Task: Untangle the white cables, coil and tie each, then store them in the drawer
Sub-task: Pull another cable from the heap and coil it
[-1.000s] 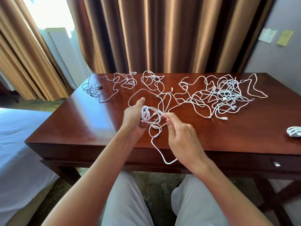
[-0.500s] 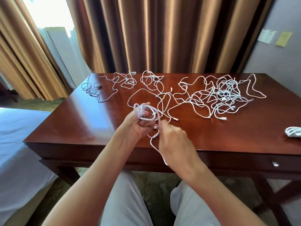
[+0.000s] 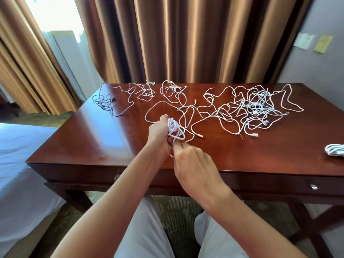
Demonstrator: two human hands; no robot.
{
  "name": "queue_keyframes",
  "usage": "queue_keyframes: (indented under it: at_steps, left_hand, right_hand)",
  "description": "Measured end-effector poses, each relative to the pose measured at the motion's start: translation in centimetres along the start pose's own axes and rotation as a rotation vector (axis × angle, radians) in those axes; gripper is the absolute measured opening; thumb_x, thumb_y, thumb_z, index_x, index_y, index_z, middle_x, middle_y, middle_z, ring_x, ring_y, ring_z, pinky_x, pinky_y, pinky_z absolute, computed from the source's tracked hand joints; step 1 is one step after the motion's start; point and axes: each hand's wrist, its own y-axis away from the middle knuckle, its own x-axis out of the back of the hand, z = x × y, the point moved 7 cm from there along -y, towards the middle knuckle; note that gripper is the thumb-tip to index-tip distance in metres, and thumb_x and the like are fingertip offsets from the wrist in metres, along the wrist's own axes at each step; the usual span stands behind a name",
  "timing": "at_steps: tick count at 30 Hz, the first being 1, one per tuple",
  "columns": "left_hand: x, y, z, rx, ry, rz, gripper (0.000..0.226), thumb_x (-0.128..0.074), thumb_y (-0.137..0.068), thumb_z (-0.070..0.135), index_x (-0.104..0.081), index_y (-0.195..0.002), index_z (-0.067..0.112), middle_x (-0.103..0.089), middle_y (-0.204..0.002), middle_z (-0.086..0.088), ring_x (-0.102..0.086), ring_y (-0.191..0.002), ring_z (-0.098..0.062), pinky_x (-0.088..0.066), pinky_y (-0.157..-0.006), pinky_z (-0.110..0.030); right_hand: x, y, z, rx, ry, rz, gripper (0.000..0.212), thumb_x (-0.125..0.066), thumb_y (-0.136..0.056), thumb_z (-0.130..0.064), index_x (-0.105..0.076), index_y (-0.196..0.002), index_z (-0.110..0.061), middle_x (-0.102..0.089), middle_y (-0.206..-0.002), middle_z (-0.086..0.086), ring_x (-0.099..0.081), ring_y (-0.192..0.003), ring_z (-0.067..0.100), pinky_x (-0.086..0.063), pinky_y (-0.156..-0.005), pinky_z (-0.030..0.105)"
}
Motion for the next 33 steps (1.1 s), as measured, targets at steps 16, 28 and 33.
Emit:
queue_keyframes:
  at_steps: [16,28,33]
  left_hand:
    - [-0.6,3.8,5.0,-1.005,-0.573,0.159,0.059,-0.070,-0.089,0.025,-0.036,-0.043,0.012,-0.038,-0.038,0.006,-0.041,-0.040,-0.017,-0.037,-0.052,-0.031]
    - [-2.6,3.5,2.0,-0.715,-0.607,-0.354,0.062,-0.042,-0.108,0.024,-0.047,-0.050,0.003,-0.045,-0.046,-0.004,-0.039,-0.047,-0.015,-0.028,-0.046,-0.029]
    - [-2.8,3.9,1.2,-0.518,-0.410,-0.417,0.056,-0.041,-0.108,0.027,-0.050,-0.057,0.006,-0.045,-0.048,-0.001,-0.041,-0.045,-0.010,-0.033,-0.044,-0.021]
  right_hand:
    - [2.1,-0.5,-1.1,0.336,0.225,-0.167,0.003,-0.064,-0.094,-0.016,-0.063,-0.094,-0.019,-0.069,-0.085,0.003,-0.072,-0.082,0.025,-0.033,-0.058,0.032]
    - [2.1,-3.8,5.8,0.092,-1.004,-0.188,0.024,-0.082,-0.077,-0.027,-0.061,-0.081,-0.016,-0.068,-0.065,-0.005,-0.063,-0.061,0.005,-0.047,-0.063,0.015]
    - [1.6,-3.5,6.5,0.022,-1.198,-0.076,0.018,-0.079,-0.079,-0.022,-0.065,-0.083,-0.012,-0.070,-0.066,0.007,-0.063,-0.061,0.021,-0.050,-0.060,0.021]
